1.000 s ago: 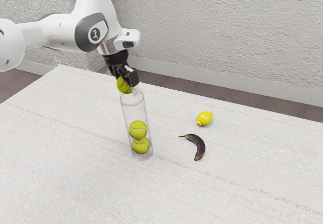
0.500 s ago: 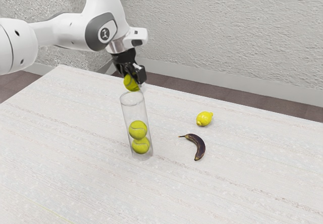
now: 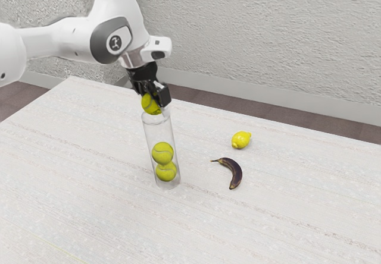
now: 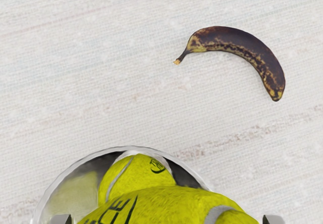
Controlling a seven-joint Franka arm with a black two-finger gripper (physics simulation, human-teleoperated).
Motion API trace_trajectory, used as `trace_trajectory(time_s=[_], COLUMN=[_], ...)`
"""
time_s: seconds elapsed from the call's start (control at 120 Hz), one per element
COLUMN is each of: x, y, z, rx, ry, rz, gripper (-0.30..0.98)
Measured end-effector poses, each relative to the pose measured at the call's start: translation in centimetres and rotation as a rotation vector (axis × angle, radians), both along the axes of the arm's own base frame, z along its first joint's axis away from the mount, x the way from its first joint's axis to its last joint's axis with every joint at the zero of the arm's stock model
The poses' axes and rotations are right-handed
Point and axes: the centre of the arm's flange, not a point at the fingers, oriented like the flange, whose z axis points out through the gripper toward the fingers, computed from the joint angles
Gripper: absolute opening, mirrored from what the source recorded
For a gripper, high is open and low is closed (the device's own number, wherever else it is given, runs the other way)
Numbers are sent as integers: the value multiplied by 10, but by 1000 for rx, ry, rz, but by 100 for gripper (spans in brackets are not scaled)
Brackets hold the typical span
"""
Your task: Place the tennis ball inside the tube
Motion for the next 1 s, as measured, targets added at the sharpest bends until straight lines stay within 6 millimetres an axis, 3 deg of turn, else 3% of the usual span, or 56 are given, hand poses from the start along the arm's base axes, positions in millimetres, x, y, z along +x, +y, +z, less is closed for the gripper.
trace_trajectory(time_s=[0.275, 0.492, 0.808, 0.842, 0.908, 0.958, 1.0], x=[7, 11, 11, 14, 22, 14, 5], y=[15, 3, 8, 9, 13, 20, 24], z=[-2, -3, -2, 13, 88, 140, 163], rx=[4, 5, 3, 4, 27, 37, 44], ry=[1, -1, 1, -18, -102, -133, -123], rz=[40, 28, 38, 39, 43, 63, 76], gripper=[38, 38, 59, 60, 62, 63, 64])
